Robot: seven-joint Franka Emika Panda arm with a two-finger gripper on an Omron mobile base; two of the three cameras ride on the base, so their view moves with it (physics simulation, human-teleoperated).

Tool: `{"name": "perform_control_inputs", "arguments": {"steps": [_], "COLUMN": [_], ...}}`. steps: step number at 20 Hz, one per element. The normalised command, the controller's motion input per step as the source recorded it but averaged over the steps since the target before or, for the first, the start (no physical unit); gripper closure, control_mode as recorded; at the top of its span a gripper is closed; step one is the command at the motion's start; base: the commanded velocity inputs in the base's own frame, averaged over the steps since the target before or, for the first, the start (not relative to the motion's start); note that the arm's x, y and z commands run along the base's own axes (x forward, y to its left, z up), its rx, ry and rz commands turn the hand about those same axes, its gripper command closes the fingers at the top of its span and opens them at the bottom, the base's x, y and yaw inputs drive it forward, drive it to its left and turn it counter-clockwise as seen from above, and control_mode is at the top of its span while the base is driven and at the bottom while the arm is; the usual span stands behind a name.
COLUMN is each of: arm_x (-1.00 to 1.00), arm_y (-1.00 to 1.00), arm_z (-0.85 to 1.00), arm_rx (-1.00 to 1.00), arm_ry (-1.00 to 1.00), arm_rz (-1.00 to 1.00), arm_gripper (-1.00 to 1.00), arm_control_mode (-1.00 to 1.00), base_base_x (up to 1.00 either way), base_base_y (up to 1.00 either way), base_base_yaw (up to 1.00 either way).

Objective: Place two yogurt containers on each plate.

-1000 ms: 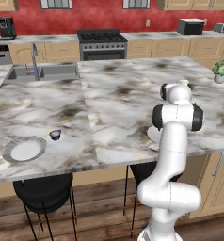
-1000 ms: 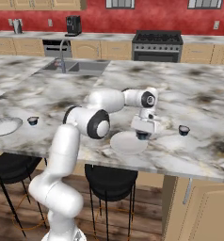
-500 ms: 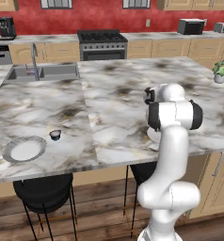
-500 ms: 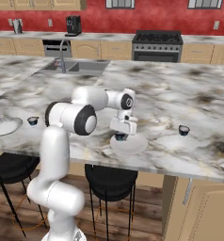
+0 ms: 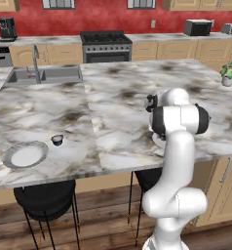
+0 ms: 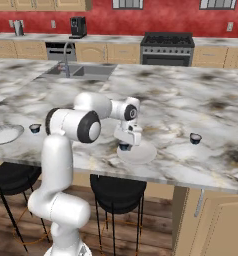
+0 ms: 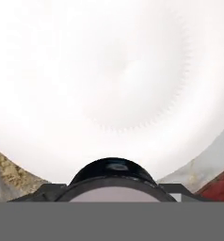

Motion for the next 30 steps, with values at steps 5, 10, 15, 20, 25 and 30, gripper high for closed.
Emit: {"name": "perform_control_inputs", "arguments": {"steps": [5, 10, 15, 20, 25, 30], "arm_x": [0.49, 0.3, 0.02, 0.0, 0.0, 0.0], "arm_y": [0.0, 0.0, 0.0, 0.0, 0.0, 0.0], "arm_z": [-0.25, -0.05, -0.08, -0.33, -0.08, 0.0], "arm_rx": [0.09, 0.01, 0.0, 0.0, 0.0, 0.0], "arm_ry": [-0.06, 0.0, 0.0, -0.02, -0.01, 0.0], "arm_rz": [0.01, 0.01, 0.0, 0.0, 0.0, 0.0], "arm_gripper": [1.0, 1.0, 1.0, 1.0, -1.0, -1.0], "arm_control_mode": [-1.0, -1.0, -1.0, -1.0, -1.0, -1.0], "base_base_x": [0.0, 0.0, 0.0, 0.0, 0.0, 0.0], "base_base_y": [0.0, 0.0, 0.0, 0.0, 0.0, 0.0], "base_base_yaw": [0.0, 0.0, 0.0, 0.0, 0.0, 0.0]}}
